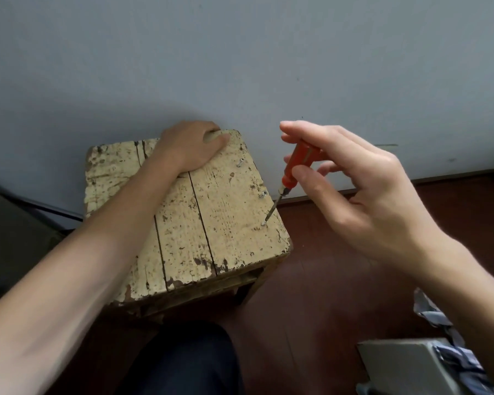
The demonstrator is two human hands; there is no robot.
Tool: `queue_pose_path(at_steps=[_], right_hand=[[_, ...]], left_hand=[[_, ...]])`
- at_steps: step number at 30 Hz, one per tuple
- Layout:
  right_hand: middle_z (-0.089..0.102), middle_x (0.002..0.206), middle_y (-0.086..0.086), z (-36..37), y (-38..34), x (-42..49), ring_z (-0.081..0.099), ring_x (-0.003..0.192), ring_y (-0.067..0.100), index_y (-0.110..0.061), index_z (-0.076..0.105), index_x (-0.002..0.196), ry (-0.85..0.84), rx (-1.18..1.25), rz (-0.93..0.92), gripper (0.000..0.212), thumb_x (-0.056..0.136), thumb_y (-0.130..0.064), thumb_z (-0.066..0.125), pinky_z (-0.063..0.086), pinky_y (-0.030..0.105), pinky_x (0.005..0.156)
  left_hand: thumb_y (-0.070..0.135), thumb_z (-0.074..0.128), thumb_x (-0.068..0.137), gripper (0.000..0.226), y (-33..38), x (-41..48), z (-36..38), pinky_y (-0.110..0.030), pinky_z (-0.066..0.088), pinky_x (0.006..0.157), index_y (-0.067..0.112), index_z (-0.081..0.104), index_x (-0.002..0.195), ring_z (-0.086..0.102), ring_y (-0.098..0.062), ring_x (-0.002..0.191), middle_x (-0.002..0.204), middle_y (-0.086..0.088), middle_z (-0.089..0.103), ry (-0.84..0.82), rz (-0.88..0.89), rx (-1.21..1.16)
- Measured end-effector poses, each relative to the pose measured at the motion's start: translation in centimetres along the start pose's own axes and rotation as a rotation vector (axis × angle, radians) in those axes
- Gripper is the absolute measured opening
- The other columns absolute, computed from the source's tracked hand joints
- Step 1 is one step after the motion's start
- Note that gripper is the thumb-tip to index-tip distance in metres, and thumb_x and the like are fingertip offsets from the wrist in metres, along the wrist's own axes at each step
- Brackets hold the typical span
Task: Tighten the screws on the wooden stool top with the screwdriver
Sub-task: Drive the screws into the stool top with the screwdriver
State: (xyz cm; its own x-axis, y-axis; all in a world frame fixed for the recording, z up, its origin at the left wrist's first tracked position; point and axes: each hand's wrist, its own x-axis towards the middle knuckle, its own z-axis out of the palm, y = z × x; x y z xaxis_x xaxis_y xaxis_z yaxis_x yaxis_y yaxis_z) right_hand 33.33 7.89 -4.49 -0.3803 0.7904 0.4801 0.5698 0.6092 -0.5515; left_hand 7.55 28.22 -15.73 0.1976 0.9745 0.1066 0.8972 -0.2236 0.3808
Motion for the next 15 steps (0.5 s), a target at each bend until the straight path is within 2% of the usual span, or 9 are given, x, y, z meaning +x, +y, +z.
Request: queue_pose_path(at_steps=[6, 10, 15], right_hand=[[0.073, 0.122, -0.007, 0.6, 1.0, -0.1, 0.076, 0.110, 0.016, -0.021, 0.060, 0.144, 0.039, 0.098, -0.052, 0.041, 0.106, -0.008, 0.067, 0.060, 0.040, 0.091], [0.075, 0.116, -0.003, 1.1, 0.9, -0.2, 0.078, 0.100, 0.016, -0.024, 0.065, 0.136, 0.102, 0.099, -0.028, 0.037, 0.103, -0.006, 0.072, 0.060, 0.043, 0.087], [0.075, 0.105, 0.003, 1.4, 0.4, 0.0, 0.080, 0.090, 0.015, -0.024, 0.069, 0.129, 0.193, 0.098, 0.048, 0.033, 0.101, -0.009, 0.076, 0.061, 0.042, 0.084]], left_hand=[[0.084, 0.033, 0.089, 0.072, -0.4, 0.1, 0.3, -0.047, 0.042, 0.102, 0.037, 0.061, 0.136, 0.054, -0.029, 0.130, 0.142, 0.003, 0.062, 0.013, -0.002, 0.011], [0.074, 0.036, 0.096, 0.062, -0.1, -0.3, 0.1, -0.042, 0.044, 0.097, 0.034, 0.063, 0.134, 0.056, -0.029, 0.128, 0.139, 0.001, 0.064, 0.018, 0.026, 0.017], [0.067, 0.040, 0.099, 0.055, 0.5, -0.9, -0.5, -0.042, 0.044, 0.098, 0.032, 0.064, 0.133, 0.057, -0.030, 0.127, 0.137, 0.000, 0.065, 0.006, 0.041, 0.002]])
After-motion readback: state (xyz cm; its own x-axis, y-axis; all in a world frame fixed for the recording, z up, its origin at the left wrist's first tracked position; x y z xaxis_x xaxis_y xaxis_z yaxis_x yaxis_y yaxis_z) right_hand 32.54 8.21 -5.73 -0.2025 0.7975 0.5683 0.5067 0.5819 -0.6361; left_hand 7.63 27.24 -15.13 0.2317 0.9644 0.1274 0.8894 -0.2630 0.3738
